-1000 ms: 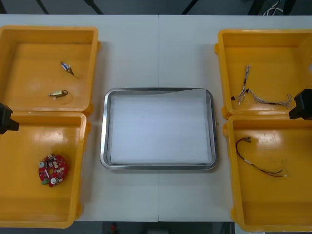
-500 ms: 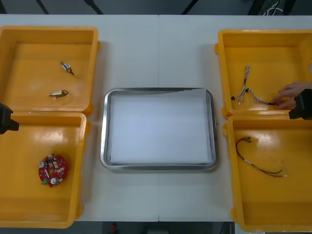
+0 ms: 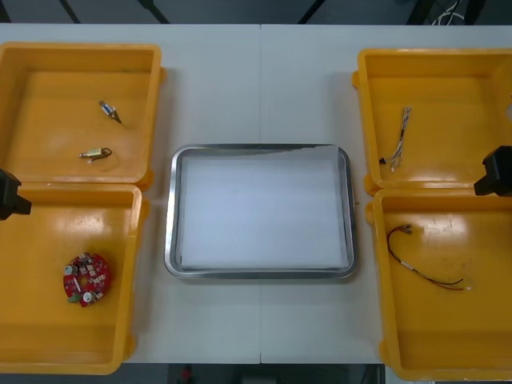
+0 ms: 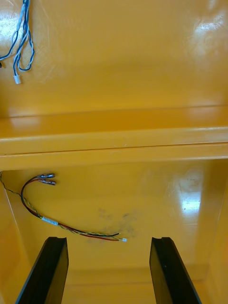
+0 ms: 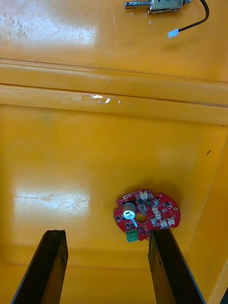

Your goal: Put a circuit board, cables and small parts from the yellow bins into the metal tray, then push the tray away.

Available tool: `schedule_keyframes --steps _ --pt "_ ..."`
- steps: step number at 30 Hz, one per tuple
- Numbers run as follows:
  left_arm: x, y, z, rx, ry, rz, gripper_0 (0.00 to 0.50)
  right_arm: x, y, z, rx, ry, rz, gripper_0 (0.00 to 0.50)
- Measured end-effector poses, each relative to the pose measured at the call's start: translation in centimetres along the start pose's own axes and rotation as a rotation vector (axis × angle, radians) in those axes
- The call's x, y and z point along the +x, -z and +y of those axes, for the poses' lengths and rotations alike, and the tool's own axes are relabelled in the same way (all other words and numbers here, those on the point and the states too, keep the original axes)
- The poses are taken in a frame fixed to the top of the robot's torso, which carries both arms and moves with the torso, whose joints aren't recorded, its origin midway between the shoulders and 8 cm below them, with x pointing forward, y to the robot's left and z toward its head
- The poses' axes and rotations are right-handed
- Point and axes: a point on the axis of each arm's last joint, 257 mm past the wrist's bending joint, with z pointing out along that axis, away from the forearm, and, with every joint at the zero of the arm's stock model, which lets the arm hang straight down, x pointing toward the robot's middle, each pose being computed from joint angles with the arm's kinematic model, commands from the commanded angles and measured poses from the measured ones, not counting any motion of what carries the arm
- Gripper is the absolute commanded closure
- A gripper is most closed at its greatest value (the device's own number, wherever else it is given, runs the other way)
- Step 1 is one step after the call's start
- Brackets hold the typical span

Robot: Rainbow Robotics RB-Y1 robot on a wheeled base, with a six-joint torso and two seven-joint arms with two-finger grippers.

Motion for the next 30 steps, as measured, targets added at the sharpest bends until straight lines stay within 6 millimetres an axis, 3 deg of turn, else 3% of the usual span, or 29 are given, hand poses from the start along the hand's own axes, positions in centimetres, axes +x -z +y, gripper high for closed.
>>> schedule_keyframes --steps 30 --pt "0.00 0.00 0.00 0.000 0.000 0.000 0.000 0.00 0.00 0.00 0.000 0.000 0.000 0.000"
